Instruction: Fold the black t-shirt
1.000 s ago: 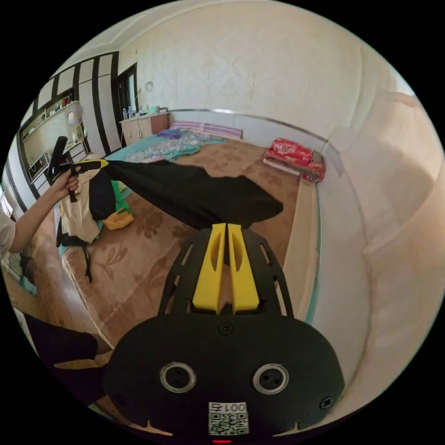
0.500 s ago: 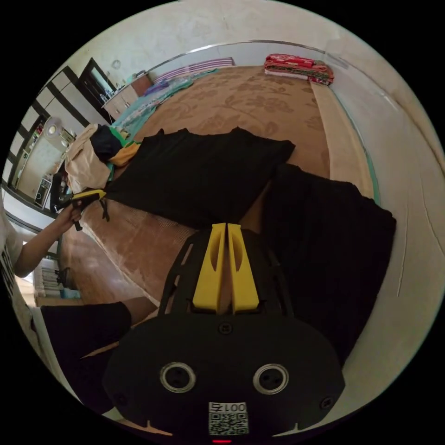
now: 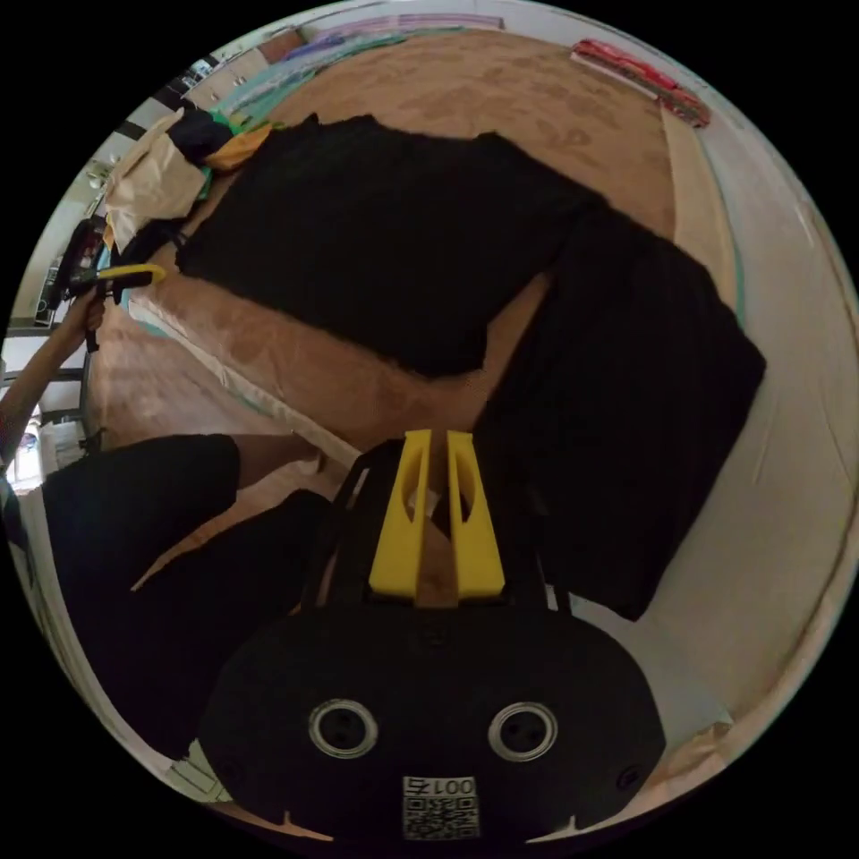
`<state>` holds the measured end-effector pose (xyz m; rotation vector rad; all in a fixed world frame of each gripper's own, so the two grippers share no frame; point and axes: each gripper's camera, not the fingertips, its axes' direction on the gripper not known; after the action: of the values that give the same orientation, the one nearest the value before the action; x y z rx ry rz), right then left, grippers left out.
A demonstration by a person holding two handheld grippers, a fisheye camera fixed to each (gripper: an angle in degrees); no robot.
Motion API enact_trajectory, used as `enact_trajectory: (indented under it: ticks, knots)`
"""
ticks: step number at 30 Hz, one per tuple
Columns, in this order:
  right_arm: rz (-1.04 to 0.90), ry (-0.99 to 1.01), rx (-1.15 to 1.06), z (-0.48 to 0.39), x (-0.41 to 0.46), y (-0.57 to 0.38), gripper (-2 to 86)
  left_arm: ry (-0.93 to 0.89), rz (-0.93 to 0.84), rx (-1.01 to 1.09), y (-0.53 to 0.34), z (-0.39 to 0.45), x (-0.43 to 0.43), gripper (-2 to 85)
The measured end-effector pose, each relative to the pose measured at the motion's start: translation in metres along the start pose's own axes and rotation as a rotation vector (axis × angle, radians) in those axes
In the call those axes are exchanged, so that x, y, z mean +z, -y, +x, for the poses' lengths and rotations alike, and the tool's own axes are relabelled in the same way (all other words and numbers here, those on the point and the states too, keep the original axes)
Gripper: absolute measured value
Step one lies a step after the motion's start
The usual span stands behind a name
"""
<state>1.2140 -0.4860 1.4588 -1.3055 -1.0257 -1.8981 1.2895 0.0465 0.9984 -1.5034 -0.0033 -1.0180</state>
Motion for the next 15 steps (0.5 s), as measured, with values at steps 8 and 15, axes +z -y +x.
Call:
enact_trajectory:
  ticks: [8,15]
  knots:
    - [0.226,-0.013,-0.183,0.064,-0.001,0.106,8.0,-0.052,0.127,0.730,0.068,0.255,0.007,9.3]
    - [0.184,-0.085,-0.377,0.069,0.037,0.112,7.4,0.268,0.116,0.896,0.085,0.390,0.064,10.1]
